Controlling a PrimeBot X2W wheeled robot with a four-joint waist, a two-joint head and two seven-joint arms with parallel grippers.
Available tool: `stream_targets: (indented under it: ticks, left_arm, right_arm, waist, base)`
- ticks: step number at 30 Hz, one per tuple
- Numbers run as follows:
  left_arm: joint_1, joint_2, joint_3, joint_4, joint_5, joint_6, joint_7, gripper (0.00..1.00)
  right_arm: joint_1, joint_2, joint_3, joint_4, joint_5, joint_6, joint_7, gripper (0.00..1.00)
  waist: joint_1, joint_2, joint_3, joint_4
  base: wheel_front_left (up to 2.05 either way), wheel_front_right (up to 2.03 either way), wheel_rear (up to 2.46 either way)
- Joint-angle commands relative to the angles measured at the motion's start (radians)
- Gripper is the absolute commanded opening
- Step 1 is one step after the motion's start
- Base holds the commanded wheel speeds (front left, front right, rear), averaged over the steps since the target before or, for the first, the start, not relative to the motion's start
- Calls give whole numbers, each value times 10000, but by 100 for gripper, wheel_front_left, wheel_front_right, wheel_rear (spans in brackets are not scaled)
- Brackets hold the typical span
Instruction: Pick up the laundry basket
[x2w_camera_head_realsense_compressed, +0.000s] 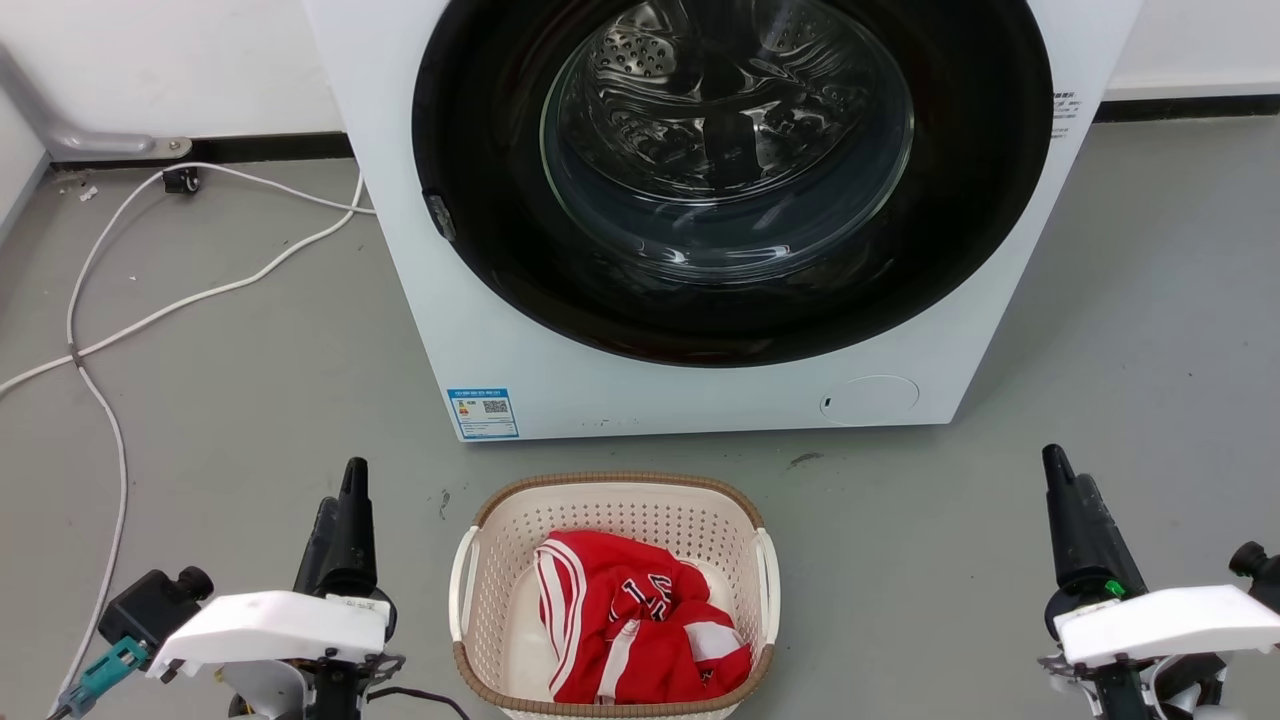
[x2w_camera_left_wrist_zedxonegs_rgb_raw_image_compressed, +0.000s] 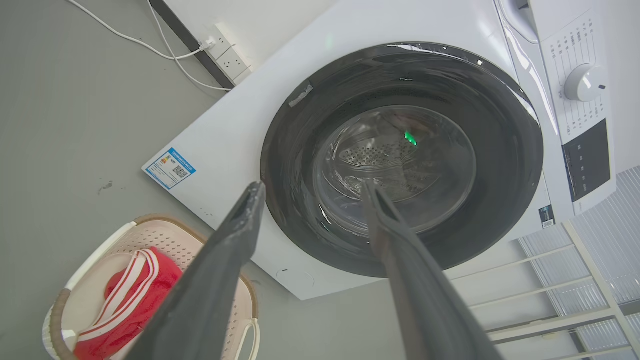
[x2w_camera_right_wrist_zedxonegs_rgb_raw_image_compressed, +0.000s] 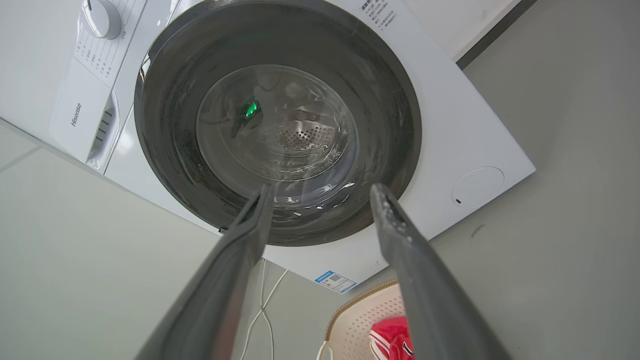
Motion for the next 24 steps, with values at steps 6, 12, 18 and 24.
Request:
stream_targets:
  ticks: [6, 12, 18, 24]
  left_arm:
    - [12, 44, -85, -439, 1069, 9, -279, 100]
    - [79, 47, -167, -627, 1942, -34, -479, 100]
    - [166, 51, -293, -762, 2948, -26, -725, 100]
    - [221, 53, -358, -851, 3670, 22, -896, 100]
  right_arm:
    - [41, -40, 168, -372, -1293, 0, -291, 100]
    - [135, -44, 284, -542, -2221, 0, -491, 100]
    - [243, -49, 417, -716, -3329, 0, -734, 100]
    - [309, -52, 418, -796, -4122, 0, -910, 100]
  waist:
    - [0, -1, 19, 3]
    - [0, -1, 42, 8]
    - [0, -1, 60, 8]
    - [0, -1, 66, 15]
  base:
    - [0, 0, 0]
    - [0, 0, 0]
    - [0, 0, 0]
    - [0, 0, 0]
